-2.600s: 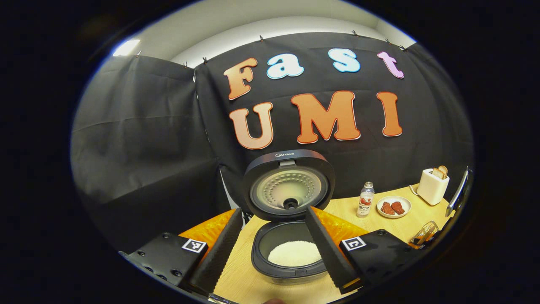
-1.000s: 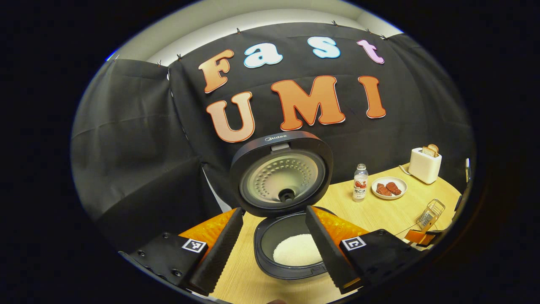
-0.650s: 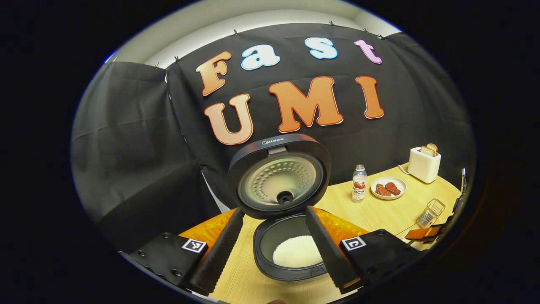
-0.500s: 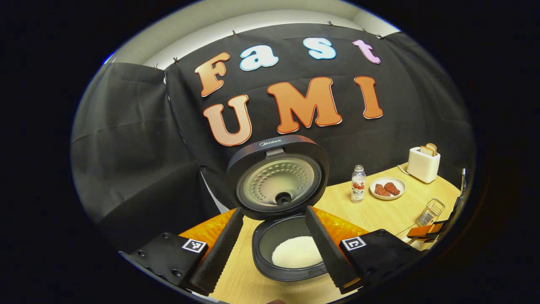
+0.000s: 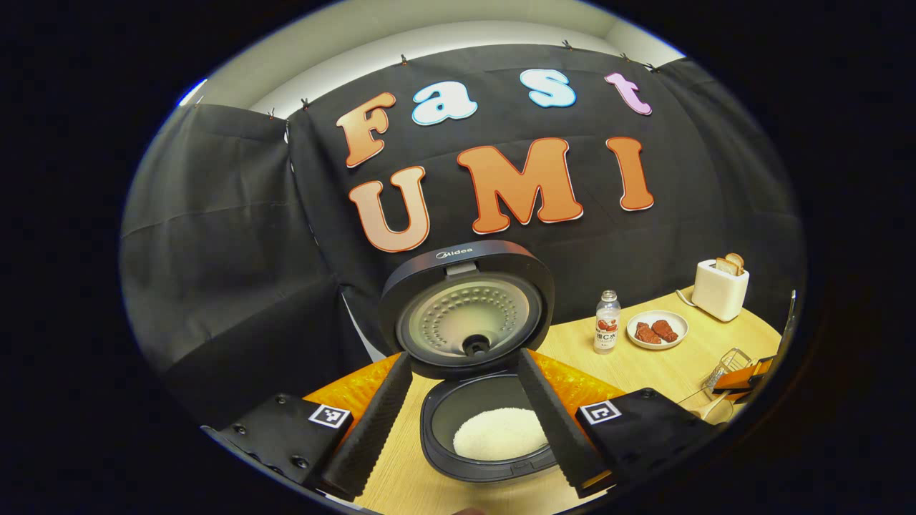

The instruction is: Close the left gripper, press the button to open the rice cooker; take a wooden spoon from the chopstick holder with the right hand, scoop a spoonful of rice and pour it into the rice cooker, then put the wooden spoon back into the chopstick holder.

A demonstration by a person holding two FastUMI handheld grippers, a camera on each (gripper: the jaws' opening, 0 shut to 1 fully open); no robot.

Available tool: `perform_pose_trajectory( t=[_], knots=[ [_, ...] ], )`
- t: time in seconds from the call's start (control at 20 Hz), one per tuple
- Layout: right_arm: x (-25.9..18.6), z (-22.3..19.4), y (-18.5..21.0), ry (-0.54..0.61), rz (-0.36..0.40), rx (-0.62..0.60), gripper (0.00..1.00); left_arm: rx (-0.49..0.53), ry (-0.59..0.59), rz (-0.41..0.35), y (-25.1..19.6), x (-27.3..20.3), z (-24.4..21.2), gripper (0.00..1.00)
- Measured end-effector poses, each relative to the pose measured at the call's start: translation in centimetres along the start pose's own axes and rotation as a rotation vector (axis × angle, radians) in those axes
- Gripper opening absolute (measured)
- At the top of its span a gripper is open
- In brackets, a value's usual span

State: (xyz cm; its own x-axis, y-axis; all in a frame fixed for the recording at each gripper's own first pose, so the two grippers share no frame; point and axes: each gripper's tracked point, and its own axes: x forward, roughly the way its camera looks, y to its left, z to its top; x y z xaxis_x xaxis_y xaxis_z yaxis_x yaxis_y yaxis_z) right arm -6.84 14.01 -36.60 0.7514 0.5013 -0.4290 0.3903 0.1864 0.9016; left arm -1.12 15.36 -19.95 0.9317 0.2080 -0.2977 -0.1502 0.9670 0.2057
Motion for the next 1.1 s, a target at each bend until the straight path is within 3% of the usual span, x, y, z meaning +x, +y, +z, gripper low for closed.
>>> perform_pose_trajectory(
  t=[0.05,0.1,0.15,0.25,0.3,0.4,0.45,0.55,0.6,0.7,0.75,0.85,0.9,1.05,1.1],
  knots=[
    [-0.1,0.6,0.4,0.003,0.019,0.040,0.10,-0.006,-0.005,0.011,0.3,0.0,0.1,0.94],
    [-0.3,1.2,1.0,0.001,0.039,0.082,0.10,-0.012,-0.008,0.026,0.9,-0.1,0.2,1.00],
    [-0.3,1.6,1.6,0.008,0.061,0.133,0.10,-0.022,-0.010,0.040,1.3,-0.3,0.1,0.94],
    [-0.1,2.1,3.0,0.020,0.107,0.224,0.10,-0.040,-0.021,0.062,2.2,-0.7,0.1,1.00],
    [0.3,2.3,3.7,0.027,0.121,0.248,0.10,-0.042,-0.027,0.077,2.9,-0.9,0.0,0.94],
    [1.6,1.7,5.4,0.058,0.133,0.260,0.10,-0.046,-0.036,0.109,4.4,-1.5,-0.4,0.94],
    [2.1,0.9,6.6,0.079,0.139,0.254,0.10,-0.049,-0.039,0.123,5.1,-1.8,-0.7,1.00],
    [3.6,-0.4,9.1,0.125,0.158,0.238,0.10,-0.060,-0.040,0.148,6.4,-2.6,-1.3,1.00],
    [4.5,-1.2,10.8,0.147,0.169,0.225,0.10,-0.067,-0.040,0.160,7.0,-2.9,-1.7,0.94],
    [6.5,-2.9,13.9,0.187,0.194,0.198,0.10,-0.080,-0.036,0.188,8.5,-3.6,-2.4,1.00],
    [7.5,-3.7,15.2,0.203,0.205,0.185,0.10,-0.084,-0.034,0.201,9.0,-3.9,-2.7,0.94],
    [9.6,-5.0,17.9,0.227,0.220,0.148,0.10,-0.077,-0.027,0.217,9.8,-4.4,-3.3,0.94],
    [10.7,-6.0,19.0,0.236,0.220,0.126,0.10,-0.072,-0.026,0.224,10.1,-4.5,-3.5,1.00],
    [13.3,-8.4,21.6,0.242,0.216,0.004,0.10,-0.067,-0.024,0.238,10.6,-4.7,-3.9,1.00],
    [13.9,-9.1,22.0,0.244,0.213,-0.041,0.10,-0.071,-0.018,0.239,10.7,-4.7,-4.1,0.94]
  ],
)
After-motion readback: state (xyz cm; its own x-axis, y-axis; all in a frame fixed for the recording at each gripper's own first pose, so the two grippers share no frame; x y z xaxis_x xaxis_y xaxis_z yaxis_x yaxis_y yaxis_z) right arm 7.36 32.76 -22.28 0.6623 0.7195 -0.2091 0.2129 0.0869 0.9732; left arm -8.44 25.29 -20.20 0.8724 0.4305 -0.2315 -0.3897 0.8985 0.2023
